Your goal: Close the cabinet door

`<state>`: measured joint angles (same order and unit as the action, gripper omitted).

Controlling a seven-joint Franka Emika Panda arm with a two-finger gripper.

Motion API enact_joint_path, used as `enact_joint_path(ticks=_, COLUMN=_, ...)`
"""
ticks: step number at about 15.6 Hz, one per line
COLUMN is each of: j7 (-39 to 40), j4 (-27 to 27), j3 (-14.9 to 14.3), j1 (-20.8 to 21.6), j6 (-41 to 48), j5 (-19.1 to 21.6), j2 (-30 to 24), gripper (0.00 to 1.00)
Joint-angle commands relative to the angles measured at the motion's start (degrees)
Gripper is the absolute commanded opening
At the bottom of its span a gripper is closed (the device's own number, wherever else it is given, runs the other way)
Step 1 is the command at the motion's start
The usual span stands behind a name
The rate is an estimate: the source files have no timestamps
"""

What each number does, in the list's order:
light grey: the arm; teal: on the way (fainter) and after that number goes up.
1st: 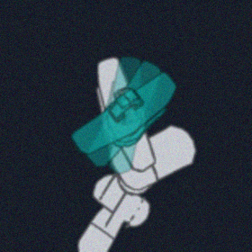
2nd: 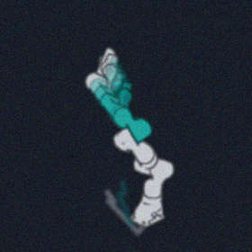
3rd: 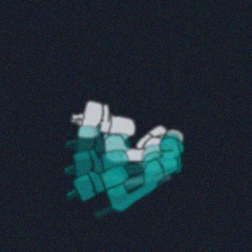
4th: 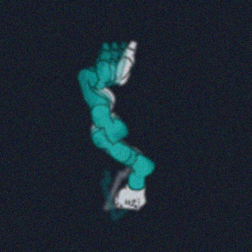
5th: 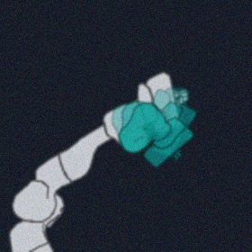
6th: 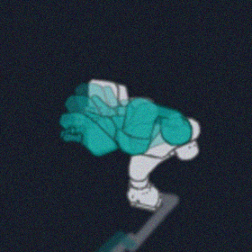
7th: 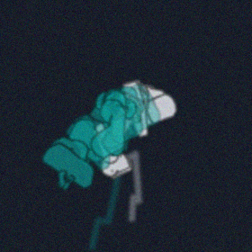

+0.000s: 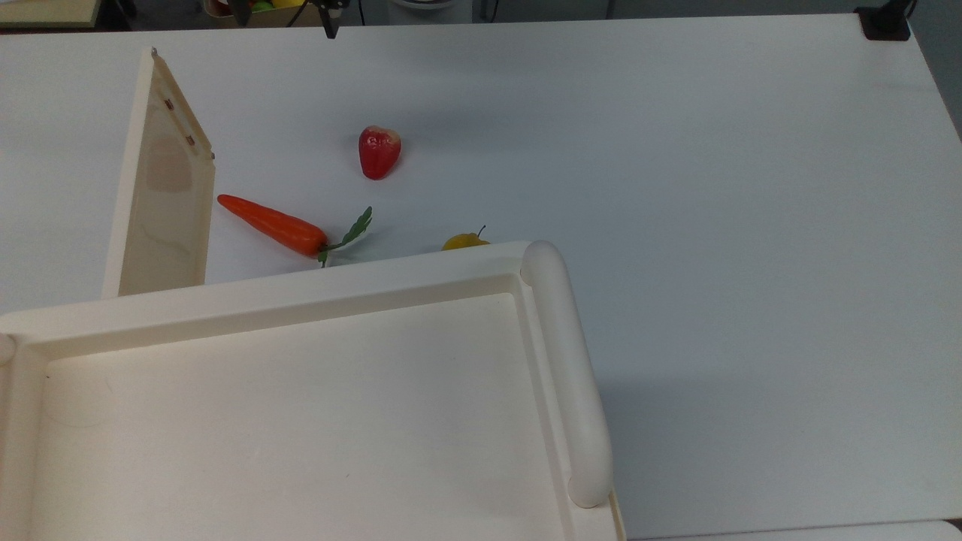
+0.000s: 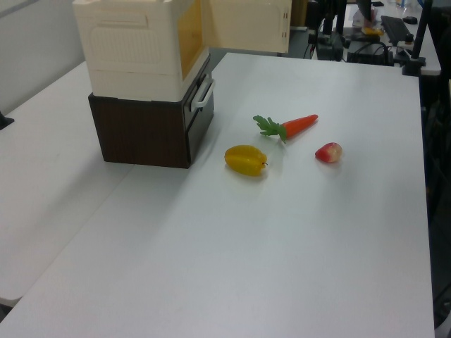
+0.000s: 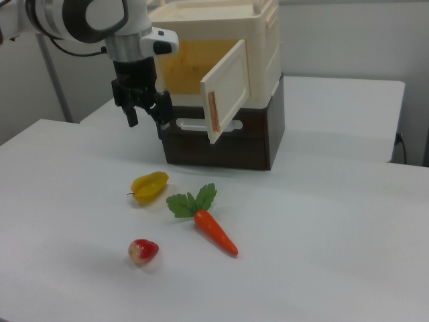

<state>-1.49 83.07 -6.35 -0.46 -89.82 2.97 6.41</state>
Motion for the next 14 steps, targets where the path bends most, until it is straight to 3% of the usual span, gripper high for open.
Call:
enact_joint_path(ticks=1, j7=1.05, j4=1.13, j3=-0.15, j1=0.11, j6=0.44, j5=-0.69, j2=-1.05, gripper=1.00)
enact_joint_path(ticks=14, j7=1.05, j4=1.13, j3=-0.06, j1=0.90, j6=1.06, j5=-1.12, j2=-0.87, gripper=1.00)
